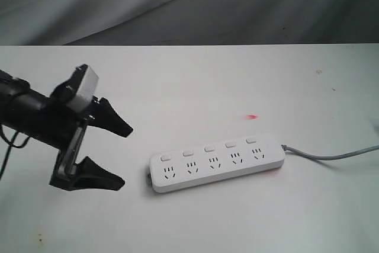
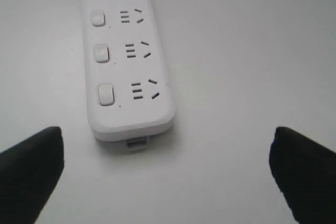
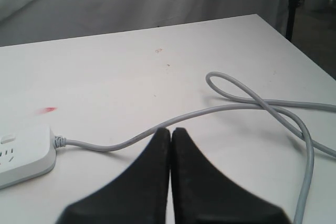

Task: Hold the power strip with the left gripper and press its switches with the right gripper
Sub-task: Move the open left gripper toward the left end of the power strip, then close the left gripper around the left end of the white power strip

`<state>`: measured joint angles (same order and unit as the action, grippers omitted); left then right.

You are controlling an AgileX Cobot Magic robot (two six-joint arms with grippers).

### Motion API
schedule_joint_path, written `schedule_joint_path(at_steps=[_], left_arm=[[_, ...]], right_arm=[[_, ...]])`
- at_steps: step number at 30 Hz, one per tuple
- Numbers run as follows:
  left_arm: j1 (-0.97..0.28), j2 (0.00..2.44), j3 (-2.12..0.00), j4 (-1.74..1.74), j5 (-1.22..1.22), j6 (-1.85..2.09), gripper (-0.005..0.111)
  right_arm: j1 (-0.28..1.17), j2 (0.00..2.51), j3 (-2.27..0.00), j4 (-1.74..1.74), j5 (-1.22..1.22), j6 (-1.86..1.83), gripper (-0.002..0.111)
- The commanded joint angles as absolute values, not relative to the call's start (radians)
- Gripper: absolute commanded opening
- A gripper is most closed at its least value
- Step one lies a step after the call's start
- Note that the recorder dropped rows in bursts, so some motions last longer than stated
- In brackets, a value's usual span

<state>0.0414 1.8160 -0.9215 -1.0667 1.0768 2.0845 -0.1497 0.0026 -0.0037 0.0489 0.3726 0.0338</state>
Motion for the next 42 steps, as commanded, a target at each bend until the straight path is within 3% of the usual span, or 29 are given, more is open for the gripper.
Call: schedule_joint_path(at_steps=[1, 7, 17, 42], left_arm=[[-0.043, 1.929, -0.959, -1.110, 0.964, 2.094, 0.101], [-0.062, 2.031, -1.098, -1.230, 0.972, 2.094, 0.101], [-0.121, 2.052, -1.073, -1.159, 0.973, 2.094, 0.101], [-0.127, 2.119, -1.073, -1.178, 0.942, 2.094, 0.097]], right_arm=[[-0.148, 0.000, 0.000, 0.036, 0.363, 0.039, 0.000], [-0.148, 0.000, 0.000, 0.036, 0.363, 0.039, 0.000], [-0.148, 0.000, 0.000, 0.036, 0.363, 0.039, 0.000], [-0.148, 0.000, 0.000, 0.036, 0.363, 0.039, 0.000]])
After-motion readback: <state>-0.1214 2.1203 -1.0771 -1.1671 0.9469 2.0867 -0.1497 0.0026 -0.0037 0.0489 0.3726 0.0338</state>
